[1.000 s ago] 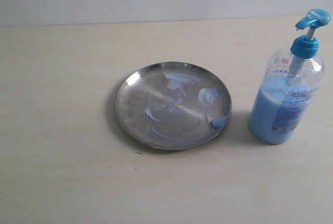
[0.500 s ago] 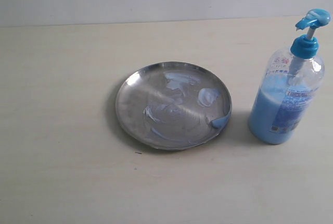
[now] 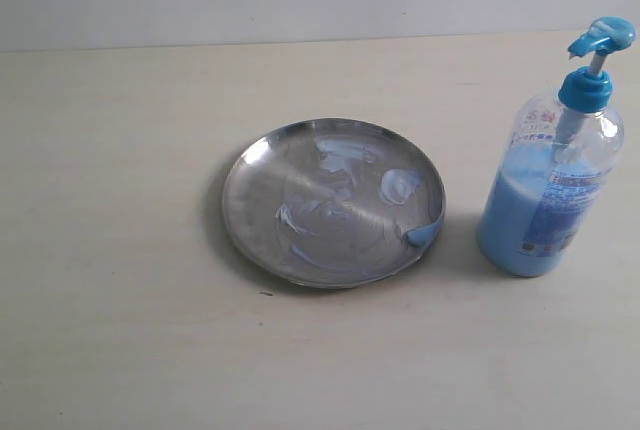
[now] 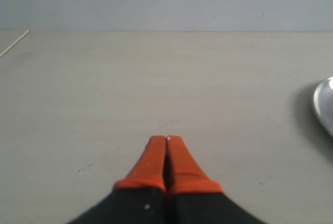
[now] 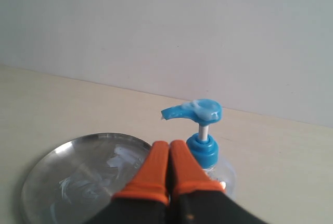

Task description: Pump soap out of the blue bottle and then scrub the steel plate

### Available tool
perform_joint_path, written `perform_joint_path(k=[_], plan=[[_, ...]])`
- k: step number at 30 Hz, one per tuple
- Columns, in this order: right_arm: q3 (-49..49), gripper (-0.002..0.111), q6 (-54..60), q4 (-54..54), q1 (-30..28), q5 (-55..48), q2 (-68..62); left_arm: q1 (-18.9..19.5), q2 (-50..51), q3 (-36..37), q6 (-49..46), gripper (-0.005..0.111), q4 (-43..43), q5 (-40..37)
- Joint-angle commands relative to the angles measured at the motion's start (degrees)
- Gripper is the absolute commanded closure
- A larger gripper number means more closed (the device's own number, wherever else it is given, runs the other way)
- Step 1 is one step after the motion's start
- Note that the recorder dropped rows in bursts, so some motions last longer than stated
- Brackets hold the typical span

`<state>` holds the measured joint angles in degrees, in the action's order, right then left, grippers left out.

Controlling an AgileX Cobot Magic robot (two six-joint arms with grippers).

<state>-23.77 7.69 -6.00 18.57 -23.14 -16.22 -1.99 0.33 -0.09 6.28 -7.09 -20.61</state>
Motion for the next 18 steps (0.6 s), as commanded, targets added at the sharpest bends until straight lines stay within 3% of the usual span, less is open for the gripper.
perform_joint_path(k=[1, 18], plan=[[0.3, 0.108, -0.3, 0.0, 0.1, 0.1, 0.2, 0.1, -0.3, 0.1, -0.1, 0.107, 0.4, 0.2], [0.7, 0.108, -0.2, -0.5, 0.1, 0.9, 0.2, 0.1, -0.3, 0.1, -0.1, 0.107, 0.4, 0.2]])
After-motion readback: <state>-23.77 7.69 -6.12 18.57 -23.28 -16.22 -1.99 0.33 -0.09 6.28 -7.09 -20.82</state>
